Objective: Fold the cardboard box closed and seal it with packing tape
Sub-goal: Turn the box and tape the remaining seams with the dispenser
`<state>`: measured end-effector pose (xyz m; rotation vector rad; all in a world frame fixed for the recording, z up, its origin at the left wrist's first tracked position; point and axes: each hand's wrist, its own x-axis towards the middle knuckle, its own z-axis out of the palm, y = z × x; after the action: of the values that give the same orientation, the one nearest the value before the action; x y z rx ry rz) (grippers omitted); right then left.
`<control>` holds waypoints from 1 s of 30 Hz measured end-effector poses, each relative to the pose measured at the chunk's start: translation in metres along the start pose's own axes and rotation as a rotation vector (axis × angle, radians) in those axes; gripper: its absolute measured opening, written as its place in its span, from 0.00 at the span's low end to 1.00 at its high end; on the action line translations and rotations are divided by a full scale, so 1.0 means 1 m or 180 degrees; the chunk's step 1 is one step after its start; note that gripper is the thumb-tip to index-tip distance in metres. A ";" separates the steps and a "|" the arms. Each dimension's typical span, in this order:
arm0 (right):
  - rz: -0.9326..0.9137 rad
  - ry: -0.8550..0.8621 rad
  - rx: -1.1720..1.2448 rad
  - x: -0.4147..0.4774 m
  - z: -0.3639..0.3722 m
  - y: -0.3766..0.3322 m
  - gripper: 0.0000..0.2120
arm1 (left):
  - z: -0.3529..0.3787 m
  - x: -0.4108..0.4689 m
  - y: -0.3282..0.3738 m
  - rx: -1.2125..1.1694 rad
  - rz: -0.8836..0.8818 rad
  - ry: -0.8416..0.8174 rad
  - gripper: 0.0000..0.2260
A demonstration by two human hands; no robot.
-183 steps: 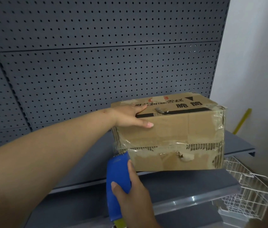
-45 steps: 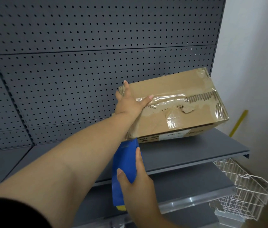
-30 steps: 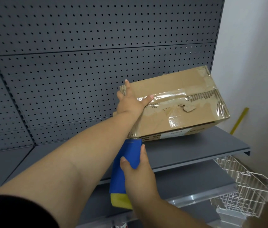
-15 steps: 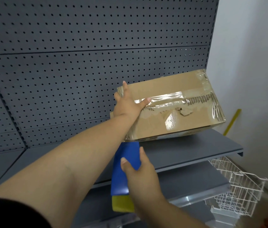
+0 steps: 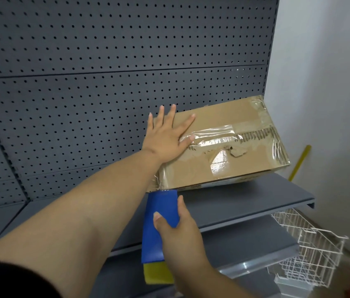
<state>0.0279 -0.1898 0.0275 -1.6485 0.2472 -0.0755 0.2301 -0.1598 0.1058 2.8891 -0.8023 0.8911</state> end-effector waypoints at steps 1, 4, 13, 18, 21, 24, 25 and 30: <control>0.0006 -0.0009 -0.0059 0.000 -0.002 0.000 0.33 | 0.000 0.000 0.001 -0.0007 0.0005 -0.0010 0.27; 0.0035 -0.0091 -0.0241 -0.001 -0.004 -0.001 0.33 | -0.001 0.001 0.003 0.0008 0.0009 0.0016 0.28; 0.0090 -0.0088 -0.0294 -0.005 -0.009 0.001 0.33 | 0.000 -0.001 0.008 0.0026 -0.0063 0.0094 0.27; 0.0019 0.0024 -0.0248 -0.002 -0.013 0.001 0.32 | 0.000 0.002 0.004 0.0017 -0.0070 0.0166 0.27; 0.0006 0.0026 -0.0270 -0.002 -0.013 0.001 0.32 | 0.001 0.001 0.002 0.0015 -0.0064 0.0163 0.27; -0.0013 0.0010 -0.0240 -0.001 -0.018 0.000 0.32 | 0.002 0.002 0.007 0.0004 -0.0028 0.0162 0.27; -0.0023 0.0013 -0.0216 0.001 -0.019 0.000 0.32 | 0.003 0.004 0.009 -0.0001 -0.0012 0.0167 0.27; -0.0063 -0.0014 -0.0211 0.004 -0.018 0.005 0.32 | 0.003 0.001 0.008 0.0005 -0.0029 0.0147 0.27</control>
<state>0.0282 -0.2083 0.0237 -1.7172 0.2321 -0.0795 0.2281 -0.1680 0.1029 2.8598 -0.7848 0.9541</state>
